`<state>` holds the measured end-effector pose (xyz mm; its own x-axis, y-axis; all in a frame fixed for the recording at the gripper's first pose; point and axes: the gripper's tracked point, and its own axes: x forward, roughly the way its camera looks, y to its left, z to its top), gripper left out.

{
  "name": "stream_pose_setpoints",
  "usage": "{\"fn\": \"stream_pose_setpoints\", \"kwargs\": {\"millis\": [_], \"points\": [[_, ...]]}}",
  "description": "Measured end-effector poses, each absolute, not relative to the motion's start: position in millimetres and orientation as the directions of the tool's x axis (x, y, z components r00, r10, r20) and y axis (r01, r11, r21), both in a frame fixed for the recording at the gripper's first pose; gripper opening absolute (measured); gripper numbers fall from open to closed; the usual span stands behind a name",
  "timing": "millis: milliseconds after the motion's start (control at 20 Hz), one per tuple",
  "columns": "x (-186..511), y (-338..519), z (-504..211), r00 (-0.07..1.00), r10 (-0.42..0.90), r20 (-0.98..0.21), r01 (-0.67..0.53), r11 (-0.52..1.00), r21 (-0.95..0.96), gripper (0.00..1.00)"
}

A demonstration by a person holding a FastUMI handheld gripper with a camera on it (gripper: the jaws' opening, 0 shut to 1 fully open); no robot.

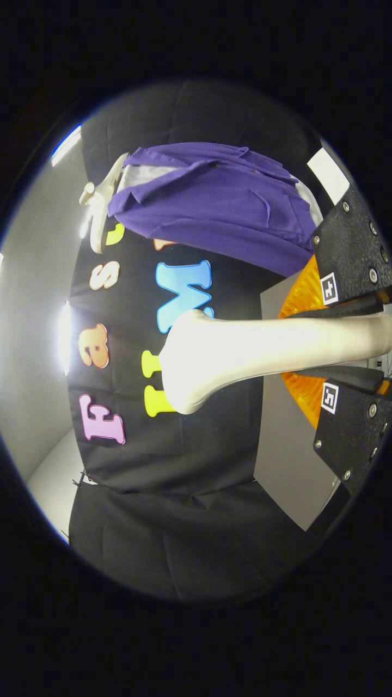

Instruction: Iron the clothes twice with a garment steamer, once on the left side and once on the right side.

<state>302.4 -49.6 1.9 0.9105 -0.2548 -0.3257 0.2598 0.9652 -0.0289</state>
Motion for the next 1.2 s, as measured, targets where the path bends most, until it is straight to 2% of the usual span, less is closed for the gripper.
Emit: {"fn": "stream_pose_setpoints", "kwargs": {"millis": [200, 600, 1200], "points": [[246.9, -71.0, 17.0, 0.936, -0.268, -0.226, 0.270, 0.963, -0.025, 0.37], [168.9, -112.4, 10.5, 0.942, -0.308, -0.134, 0.305, 0.951, -0.045, 0.37], [221.4, -178.5, 73.2, 0.912, -0.408, -0.033, 0.406, 0.912, -0.058, 0.37]]}}
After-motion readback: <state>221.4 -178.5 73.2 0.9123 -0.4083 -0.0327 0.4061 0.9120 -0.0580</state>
